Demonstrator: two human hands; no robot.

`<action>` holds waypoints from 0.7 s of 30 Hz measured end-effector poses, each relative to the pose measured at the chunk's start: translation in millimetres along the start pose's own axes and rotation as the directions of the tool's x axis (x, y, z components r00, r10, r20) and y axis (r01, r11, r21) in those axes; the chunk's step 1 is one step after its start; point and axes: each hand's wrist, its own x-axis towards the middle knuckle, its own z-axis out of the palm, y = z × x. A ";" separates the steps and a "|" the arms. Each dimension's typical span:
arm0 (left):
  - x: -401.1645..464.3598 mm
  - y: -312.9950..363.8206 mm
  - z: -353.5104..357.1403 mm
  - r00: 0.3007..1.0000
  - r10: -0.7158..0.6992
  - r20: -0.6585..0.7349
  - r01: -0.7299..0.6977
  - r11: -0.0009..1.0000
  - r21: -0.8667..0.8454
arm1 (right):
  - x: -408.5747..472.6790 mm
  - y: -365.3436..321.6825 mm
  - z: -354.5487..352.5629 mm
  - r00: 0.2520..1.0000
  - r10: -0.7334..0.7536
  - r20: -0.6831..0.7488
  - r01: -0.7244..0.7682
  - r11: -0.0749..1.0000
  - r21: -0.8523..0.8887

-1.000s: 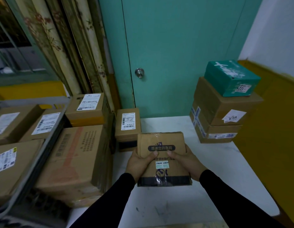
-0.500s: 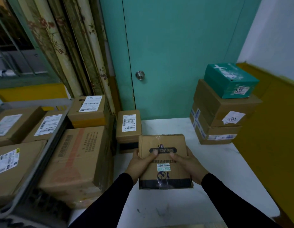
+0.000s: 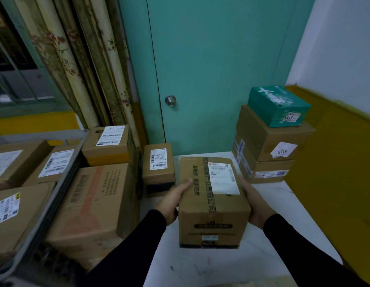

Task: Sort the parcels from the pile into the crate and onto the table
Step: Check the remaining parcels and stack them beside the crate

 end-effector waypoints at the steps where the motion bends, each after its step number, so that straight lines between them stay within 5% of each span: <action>1: -0.6 -2.3 1.5 1.000 -0.010 0.021 0.010 1.000 0.020 | -1.1 1.9 -1.2 1.000 0.021 0.017 -0.021 1.000 -0.008; 6: -3.0 -12.7 -0.3 0.997 -0.074 0.024 0.074 0.997 0.033 | -1.6 16.5 -9.7 0.995 0.078 0.069 -0.073 0.994 -0.076; 12: -4.8 -29.6 1.0 0.998 0.059 -0.003 -0.058 0.988 0.140 | -1.2 28.2 -2.8 0.993 -0.013 0.116 0.042 0.968 -0.248; 21: -12.9 -26.8 3.2 0.991 0.126 -0.043 -0.119 0.983 0.137 | -5.1 31.8 2.2 0.994 -0.065 0.083 0.084 0.966 -0.243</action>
